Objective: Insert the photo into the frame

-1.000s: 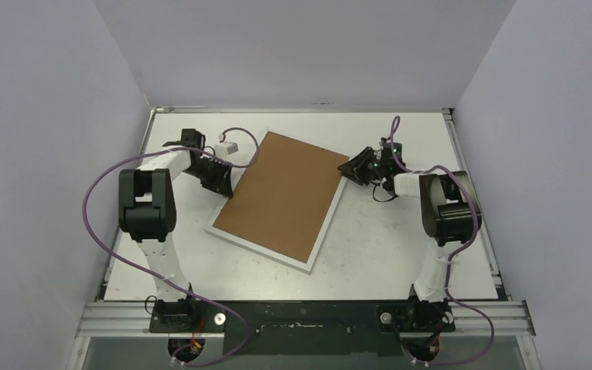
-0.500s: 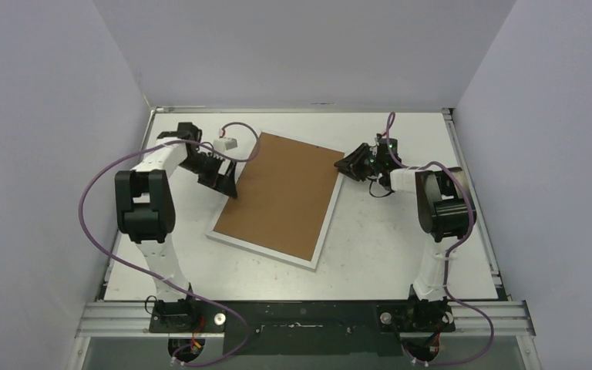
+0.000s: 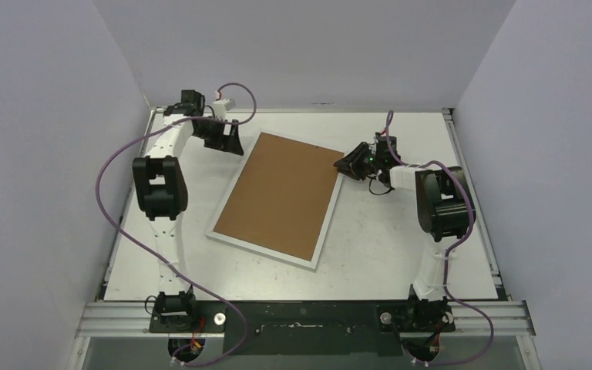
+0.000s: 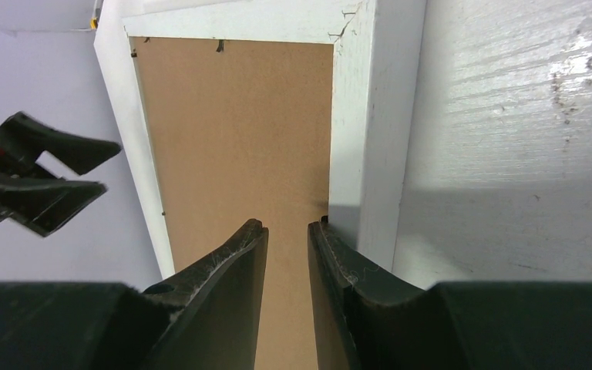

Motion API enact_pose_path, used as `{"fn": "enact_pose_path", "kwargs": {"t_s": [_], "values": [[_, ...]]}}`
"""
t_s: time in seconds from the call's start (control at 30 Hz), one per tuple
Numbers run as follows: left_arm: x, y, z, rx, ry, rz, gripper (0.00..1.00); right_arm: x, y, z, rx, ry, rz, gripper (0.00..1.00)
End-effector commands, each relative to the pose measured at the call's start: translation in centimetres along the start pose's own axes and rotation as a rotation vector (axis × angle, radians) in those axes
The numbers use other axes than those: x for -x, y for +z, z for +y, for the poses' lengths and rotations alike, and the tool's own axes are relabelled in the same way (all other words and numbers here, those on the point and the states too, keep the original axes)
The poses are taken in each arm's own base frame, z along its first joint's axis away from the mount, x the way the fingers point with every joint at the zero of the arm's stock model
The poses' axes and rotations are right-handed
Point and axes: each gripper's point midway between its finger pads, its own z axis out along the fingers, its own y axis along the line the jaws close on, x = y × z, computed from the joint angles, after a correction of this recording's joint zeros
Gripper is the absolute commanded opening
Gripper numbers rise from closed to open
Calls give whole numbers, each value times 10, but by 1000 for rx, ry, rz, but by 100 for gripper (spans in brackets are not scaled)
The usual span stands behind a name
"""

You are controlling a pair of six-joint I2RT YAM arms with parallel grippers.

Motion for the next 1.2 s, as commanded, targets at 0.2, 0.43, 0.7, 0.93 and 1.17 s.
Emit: {"fn": "enact_pose_path", "kwargs": {"t_s": [0.2, 0.43, 0.7, 0.93, 1.17], "values": [[31, 62, -6, 0, -31, -38, 59, -9, 12, -7, -25, -8, 35, 28], [24, 80, -5, -1, -32, -8, 44, -9, 14, -6, -17, -11, 45, 28], [10, 82, -10, -25, -17, 23, 34, -9, 16, -5, -12, -13, 54, 28], [2, 87, -5, -10, -21, 39, 27, -10, 17, -8, -22, -15, 63, 28], [-11, 92, -8, -9, 36, 99, 0, -8, 21, -6, -16, -17, 69, 28]]}}
